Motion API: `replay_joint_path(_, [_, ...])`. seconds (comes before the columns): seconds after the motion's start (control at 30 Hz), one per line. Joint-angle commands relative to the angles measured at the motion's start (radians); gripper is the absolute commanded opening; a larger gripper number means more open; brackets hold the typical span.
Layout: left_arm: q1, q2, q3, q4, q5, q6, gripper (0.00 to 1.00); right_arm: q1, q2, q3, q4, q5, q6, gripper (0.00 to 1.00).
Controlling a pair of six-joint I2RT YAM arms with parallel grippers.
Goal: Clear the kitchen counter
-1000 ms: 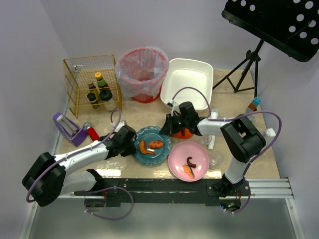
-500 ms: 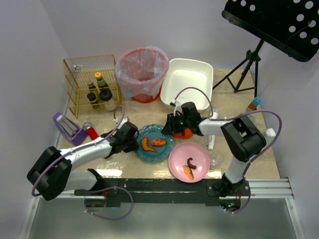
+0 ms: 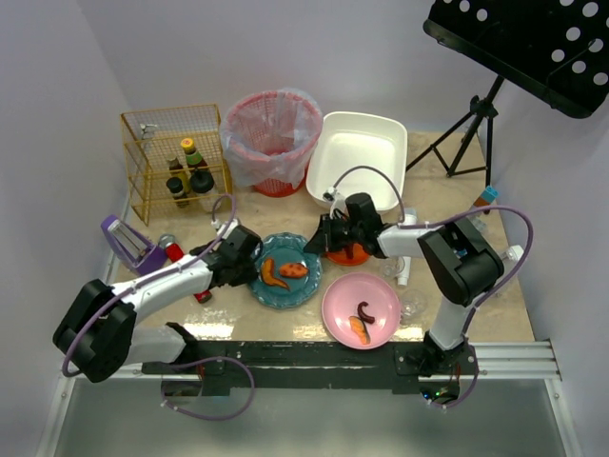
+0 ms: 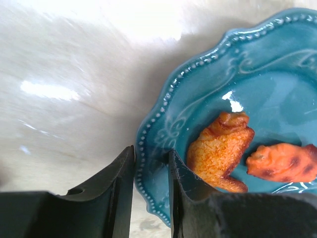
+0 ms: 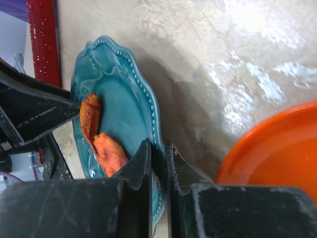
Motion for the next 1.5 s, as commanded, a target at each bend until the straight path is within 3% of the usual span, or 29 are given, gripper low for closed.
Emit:
replay_joint_path(0.0, [0.106, 0.005, 0.087, -0.088, -0.206, 0.086, 0.0, 0.015, 0.02, 0.057, 0.033, -0.017, 0.016, 0.0])
replay_joint_path(0.27, [0.243, 0.055, 0.147, -0.055, -0.223, 0.2, 0.0, 0.035, 0.076, 0.123, 0.025, 0.012, 0.037, 0.0])
replay_joint_path(0.53, [0.304, 0.148, 0.159, -0.036, -0.18, 0.235, 0.02, 0.04, 0.149, 0.171, 0.027, 0.054, 0.03, 0.0])
replay_joint_path(0.63, [0.309, 0.174, 0.158, -0.016, -0.139, 0.234, 0.13, 0.04, 0.168, 0.185, 0.015, 0.066, 0.022, 0.0])
replay_joint_path(0.7, [0.309, 0.2, 0.167, -0.019, -0.119, 0.232, 0.29, 0.04, 0.171, 0.194, 0.005, 0.079, 0.014, 0.0])
replay_joint_path(0.8, [0.309, 0.229, 0.179, -0.035, -0.111, 0.234, 0.42, 0.04, 0.166, 0.195, 0.001, 0.098, 0.016, 0.0])
replay_joint_path(1.03, [0.312, 0.188, 0.2, -0.087, -0.135, 0.237, 0.56, 0.04, 0.169, 0.196, -0.005, 0.121, 0.02, 0.0])
replay_joint_path(1.23, [0.313, 0.091, 0.257, -0.168, -0.178, 0.237, 0.76, 0.04, 0.174, 0.202, -0.011, 0.127, 0.019, 0.0])
replay_joint_path(1.47, [0.313, 0.016, 0.312, -0.252, -0.212, 0.249, 0.81, 0.04, 0.172, 0.212, -0.033, 0.149, 0.007, 0.0])
